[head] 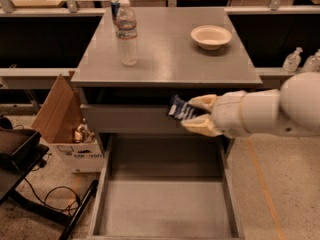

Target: Pick rxbar blueberry from middle drawer and place on counter

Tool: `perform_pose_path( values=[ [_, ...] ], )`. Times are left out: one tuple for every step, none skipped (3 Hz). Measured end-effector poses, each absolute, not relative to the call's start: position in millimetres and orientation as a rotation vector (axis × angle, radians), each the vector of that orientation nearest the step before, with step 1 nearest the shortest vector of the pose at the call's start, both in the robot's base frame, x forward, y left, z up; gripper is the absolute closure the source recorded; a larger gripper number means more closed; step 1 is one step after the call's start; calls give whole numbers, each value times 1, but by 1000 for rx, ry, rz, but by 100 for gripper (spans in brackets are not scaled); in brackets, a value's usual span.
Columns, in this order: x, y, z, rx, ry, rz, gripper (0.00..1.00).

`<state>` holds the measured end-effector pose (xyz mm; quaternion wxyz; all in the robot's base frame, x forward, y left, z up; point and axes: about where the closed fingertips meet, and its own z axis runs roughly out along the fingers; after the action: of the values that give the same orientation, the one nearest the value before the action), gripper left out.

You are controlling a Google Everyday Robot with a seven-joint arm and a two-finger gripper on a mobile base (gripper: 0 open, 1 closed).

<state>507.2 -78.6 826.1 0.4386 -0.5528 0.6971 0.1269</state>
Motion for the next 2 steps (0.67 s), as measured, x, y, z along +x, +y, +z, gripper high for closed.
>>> perform_pose_path(
  values=[
    [502, -101, 889, -1388, 1764, 259, 100],
    [525, -85, 924, -1417, 1786, 193, 100]
  ],
)
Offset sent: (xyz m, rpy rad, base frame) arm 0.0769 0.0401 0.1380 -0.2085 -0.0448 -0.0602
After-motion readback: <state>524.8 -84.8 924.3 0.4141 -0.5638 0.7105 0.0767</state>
